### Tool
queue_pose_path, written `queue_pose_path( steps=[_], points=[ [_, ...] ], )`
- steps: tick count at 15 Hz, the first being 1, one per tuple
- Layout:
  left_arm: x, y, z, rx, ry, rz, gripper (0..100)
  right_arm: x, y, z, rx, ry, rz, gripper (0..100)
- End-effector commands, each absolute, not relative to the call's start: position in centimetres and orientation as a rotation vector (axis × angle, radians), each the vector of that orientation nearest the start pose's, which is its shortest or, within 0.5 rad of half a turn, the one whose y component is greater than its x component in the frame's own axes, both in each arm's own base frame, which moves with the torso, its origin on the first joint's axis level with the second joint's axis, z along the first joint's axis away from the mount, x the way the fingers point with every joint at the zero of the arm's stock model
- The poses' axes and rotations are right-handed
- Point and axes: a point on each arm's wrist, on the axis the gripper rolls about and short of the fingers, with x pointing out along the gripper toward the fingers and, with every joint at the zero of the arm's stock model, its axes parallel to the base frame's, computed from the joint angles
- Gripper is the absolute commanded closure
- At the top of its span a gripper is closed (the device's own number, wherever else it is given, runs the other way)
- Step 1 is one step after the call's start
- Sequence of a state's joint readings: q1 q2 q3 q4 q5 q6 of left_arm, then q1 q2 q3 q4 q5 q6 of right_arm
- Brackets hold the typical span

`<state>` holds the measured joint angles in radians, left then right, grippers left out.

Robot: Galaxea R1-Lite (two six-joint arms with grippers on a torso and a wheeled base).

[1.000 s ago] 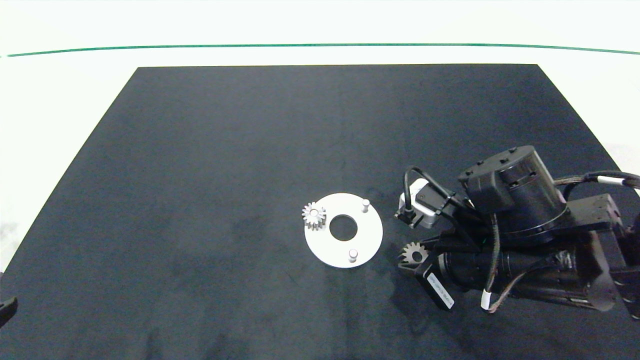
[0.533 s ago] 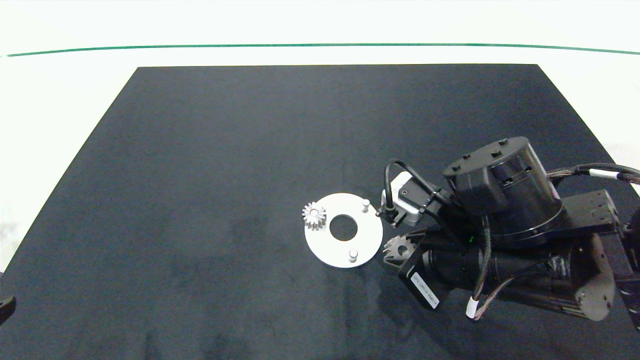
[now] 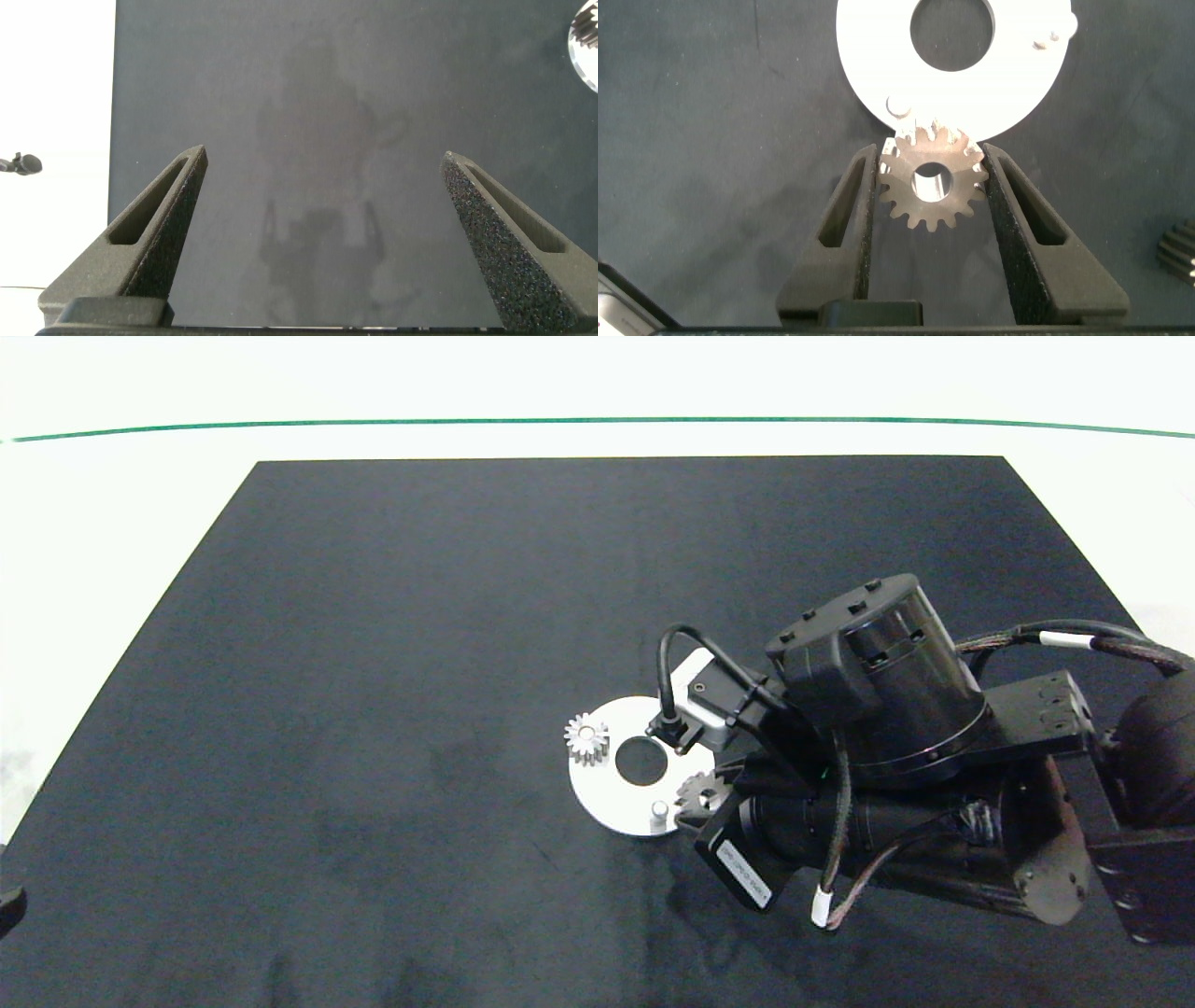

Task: Install three planetary gears onto the carrier pins

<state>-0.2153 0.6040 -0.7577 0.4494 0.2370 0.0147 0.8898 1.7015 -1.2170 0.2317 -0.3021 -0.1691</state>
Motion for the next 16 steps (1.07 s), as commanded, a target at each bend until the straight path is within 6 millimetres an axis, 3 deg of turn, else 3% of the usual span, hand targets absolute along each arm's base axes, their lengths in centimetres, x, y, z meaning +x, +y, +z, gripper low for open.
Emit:
queue_pose_path(
  steps=[1,16],
  points=[
    [1.1,0.3,24.2,0.08,0.287,0.03,0,20.3,24.1,20.9,-0.583,0.575,0.617,99],
    [0.2,0.5,24.0,0.067,0.254,0.056,0,20.9,25.3,19.8,-0.597,0.595,0.623,99]
  ],
)
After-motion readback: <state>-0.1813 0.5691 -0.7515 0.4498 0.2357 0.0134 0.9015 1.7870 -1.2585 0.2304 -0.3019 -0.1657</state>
